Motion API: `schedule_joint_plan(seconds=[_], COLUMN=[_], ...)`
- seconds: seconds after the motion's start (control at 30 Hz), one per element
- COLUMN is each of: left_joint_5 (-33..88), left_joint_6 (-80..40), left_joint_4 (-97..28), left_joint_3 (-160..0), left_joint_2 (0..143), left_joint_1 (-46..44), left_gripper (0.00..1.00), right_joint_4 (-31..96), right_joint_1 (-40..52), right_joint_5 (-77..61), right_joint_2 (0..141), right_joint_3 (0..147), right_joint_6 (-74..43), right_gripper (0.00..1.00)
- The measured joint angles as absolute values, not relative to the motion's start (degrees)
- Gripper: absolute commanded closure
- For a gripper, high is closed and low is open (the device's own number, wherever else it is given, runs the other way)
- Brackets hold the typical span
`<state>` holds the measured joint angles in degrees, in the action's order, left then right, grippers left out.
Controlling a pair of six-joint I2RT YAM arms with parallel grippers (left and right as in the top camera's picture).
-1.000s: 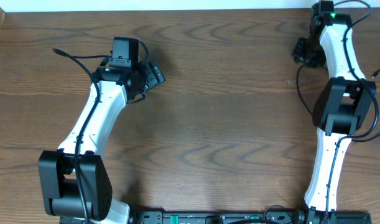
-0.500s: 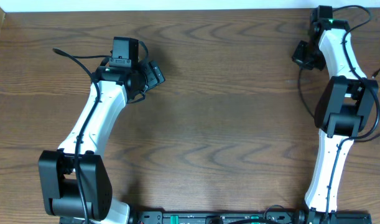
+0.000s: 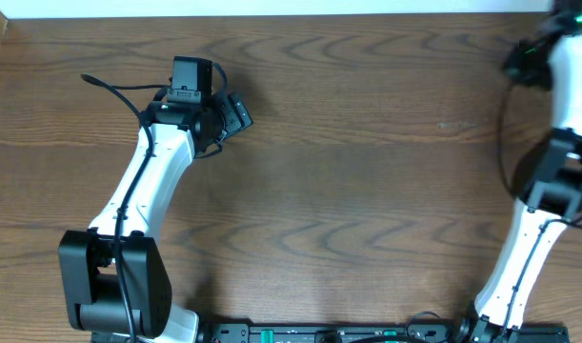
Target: Untangle cables
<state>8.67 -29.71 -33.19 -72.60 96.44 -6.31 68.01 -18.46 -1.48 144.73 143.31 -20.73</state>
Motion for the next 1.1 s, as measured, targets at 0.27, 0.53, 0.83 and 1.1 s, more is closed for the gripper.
schedule_joint_plan(seconds=[0.27,0.53,0.83,1.1], left_joint_5=[8.67,8.67,8.67,8.67], left_joint_6=[-29.71,-29.71,-29.71,-29.71], left_joint_4=[-33.19,-33.19,-33.21,-33.21], left_joint_3=[-72.60,-72.60,-72.60,-72.60], left_joint_2=[96.44,96.44,96.44,96.44], left_joint_1=[-6.31,-6.31,-6.31,-6.31], left_gripper=[0.12,0.12,0.12,0.12], right_joint_4=[69.01,75.07,86.89,90.67], right_joint_1=[-31.42,-39.79,-35.33,-27.55], right_joint_5=[2.52,3.51,-2.59,-11.16], right_joint_2=[139.39,138.37,138.37,138.37], right_joint_3=[154.76,155.33,154.30,141.36], right_joint_6=[-20.36,-20.21,-13.19,-2.70], right_gripper=[0.99,0.99,0.45,0.44])
